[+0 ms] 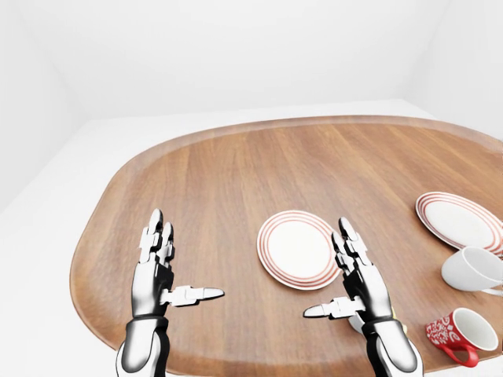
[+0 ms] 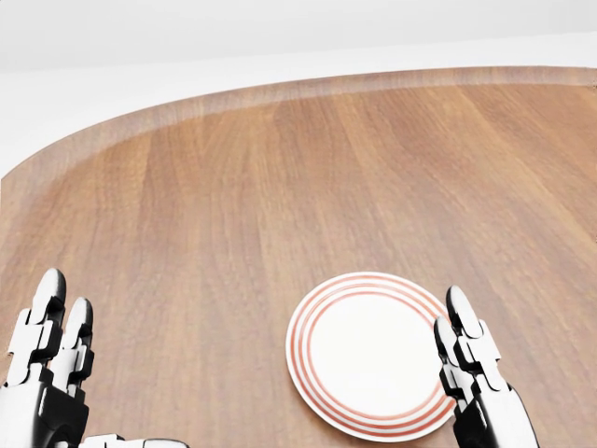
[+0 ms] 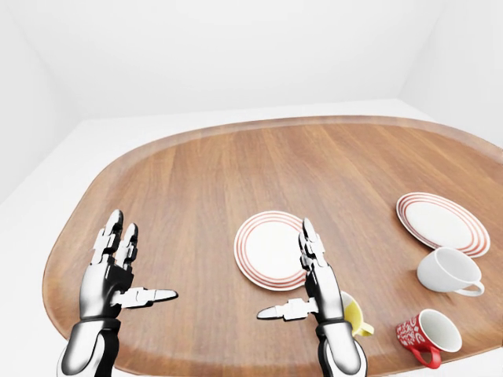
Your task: Put the red mug on the left plate.
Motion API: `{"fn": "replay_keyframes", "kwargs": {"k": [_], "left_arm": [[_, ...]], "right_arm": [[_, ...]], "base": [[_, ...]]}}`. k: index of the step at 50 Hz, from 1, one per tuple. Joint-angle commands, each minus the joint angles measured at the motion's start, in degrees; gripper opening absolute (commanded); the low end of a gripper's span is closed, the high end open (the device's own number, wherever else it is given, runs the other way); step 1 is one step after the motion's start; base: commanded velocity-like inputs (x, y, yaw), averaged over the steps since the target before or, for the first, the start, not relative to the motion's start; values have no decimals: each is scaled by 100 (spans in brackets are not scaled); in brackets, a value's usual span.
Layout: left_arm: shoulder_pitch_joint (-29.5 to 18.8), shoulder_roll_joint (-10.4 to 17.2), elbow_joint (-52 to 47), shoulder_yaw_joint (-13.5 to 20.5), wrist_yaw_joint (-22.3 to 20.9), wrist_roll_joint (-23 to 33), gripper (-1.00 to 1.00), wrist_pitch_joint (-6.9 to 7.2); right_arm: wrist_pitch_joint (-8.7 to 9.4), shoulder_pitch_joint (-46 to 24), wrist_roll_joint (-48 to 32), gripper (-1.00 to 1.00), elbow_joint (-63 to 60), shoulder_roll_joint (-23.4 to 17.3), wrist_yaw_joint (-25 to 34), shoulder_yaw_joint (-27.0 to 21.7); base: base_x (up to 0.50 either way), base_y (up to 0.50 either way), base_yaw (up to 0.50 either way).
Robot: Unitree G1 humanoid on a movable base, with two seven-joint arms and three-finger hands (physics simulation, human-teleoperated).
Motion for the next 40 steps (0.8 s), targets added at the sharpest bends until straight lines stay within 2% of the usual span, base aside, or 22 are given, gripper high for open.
{"fn": "replay_keyframes", "kwargs": {"k": [1,33,34,36,39,40], "left_arm": [[3,0,0,-14,7,23,100,0],[3,0,-1,3,7,4,100,0],[-1,-6,-3,8,31,21,100,0],[-23,-9,12,5,60,34,100,0],[61,-16,-47,-9,79,60,100,0],[74,-15,-54,20,76,31,100,0]], "right_arm": [[0,5,-3,100,-6,-2,0,2],[0,-27,-8,100,-88,17,-14,-49],[0,12,139,100,-56,-30,207,27],[0,111,175,100,-129,-47,286,68],[0,12,-313,100,-95,2,-119,-13],[0,-58,-774,100,-31,40,-504,-87]], "base": [[49,-9,0],[49,-10,0],[52,3,0],[53,11,0],[0,0,0],[0,0,0]]}}
